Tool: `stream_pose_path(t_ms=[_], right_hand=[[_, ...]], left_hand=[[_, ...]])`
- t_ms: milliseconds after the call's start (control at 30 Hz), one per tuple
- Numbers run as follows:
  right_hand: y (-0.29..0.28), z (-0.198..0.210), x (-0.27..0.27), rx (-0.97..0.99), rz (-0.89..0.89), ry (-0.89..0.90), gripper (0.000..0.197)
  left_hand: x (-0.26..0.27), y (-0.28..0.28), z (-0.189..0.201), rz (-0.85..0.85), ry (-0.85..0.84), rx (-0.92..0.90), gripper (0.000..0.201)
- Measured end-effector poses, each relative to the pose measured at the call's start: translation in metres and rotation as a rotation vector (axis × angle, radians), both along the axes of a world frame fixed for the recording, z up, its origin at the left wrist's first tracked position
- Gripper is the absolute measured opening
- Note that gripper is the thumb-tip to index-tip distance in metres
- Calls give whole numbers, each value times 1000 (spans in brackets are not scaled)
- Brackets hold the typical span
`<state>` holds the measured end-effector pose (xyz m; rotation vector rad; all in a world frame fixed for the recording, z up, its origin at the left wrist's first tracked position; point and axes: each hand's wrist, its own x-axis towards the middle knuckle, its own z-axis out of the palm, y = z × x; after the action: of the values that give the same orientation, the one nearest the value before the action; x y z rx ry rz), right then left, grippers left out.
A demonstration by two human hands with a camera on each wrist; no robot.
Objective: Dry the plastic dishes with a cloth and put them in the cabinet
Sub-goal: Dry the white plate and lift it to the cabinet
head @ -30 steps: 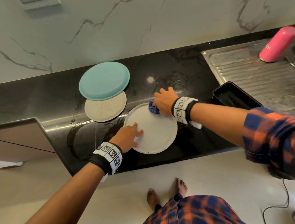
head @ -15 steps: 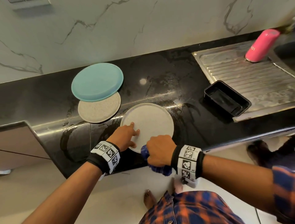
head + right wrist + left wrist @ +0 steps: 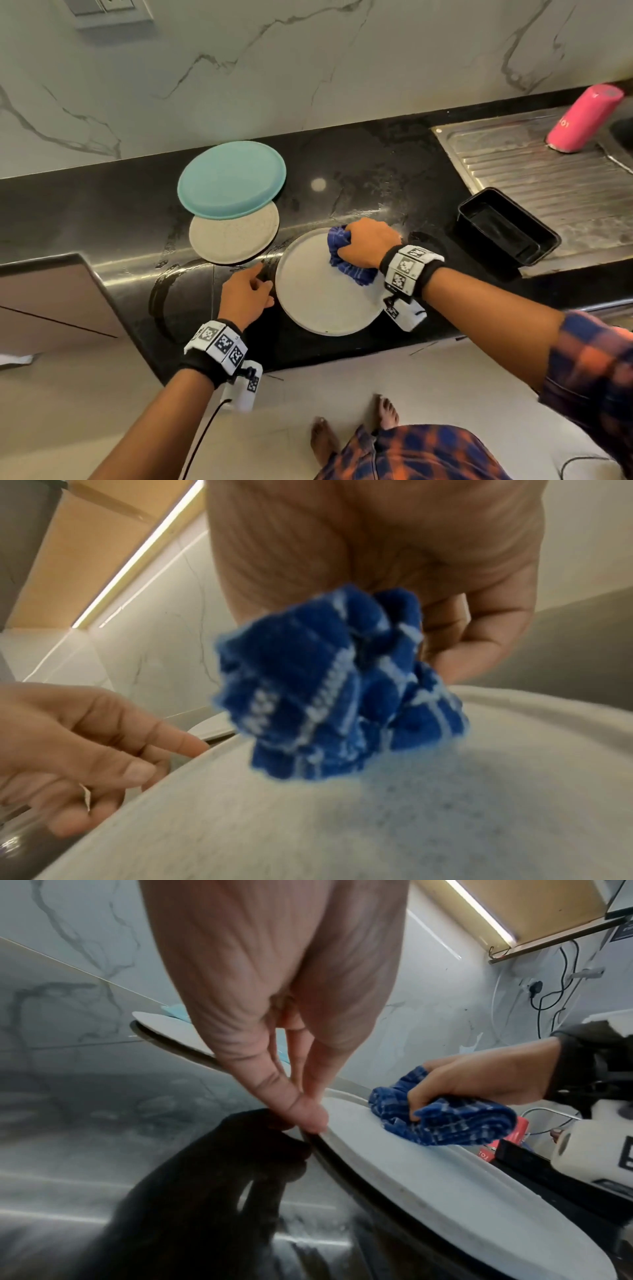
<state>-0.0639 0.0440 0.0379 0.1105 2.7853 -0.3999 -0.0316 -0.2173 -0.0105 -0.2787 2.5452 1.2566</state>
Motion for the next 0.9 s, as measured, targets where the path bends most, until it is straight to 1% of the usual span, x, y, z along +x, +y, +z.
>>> stream_pose_path(t_ms=[67, 167, 333, 433, 467, 533, 600, 700, 800, 900], right_hand=[[-14, -6, -11, 33, 19, -17, 21], [-35, -15, -20, 56, 45, 3, 20], [-62, -26, -24, 9, 143, 36, 18], [-74, -28, -22, 35, 228, 9, 32], [-78, -28, -19, 40, 256, -9, 38], [-84, -27, -13, 32, 301, -33, 47], [-86, -24, -4, 17, 350, -53, 47], [-82, -18, 8, -23, 423, -120, 40], [-76, -14, 21, -60, 495, -197, 52], [-68, -11, 32, -48, 596, -197, 48]], left_hand=[[-5, 3, -3, -43, -36, 39, 47], [-13, 6, -10, -139, -54, -3, 42], [-18, 2, -19, -105, -118, 66, 45], [-20, 2, -21, -61, -159, 109, 44], [-21, 2, -21, -65, -161, 112, 42], [-21, 3, -19, -98, -159, 100, 29], [-21, 2, -18, -135, -165, 77, 17], [-22, -1, -19, -140, -196, 67, 23], [-24, -4, -20, -136, -191, 32, 45], [-24, -1, -16, -125, -191, 26, 57]])
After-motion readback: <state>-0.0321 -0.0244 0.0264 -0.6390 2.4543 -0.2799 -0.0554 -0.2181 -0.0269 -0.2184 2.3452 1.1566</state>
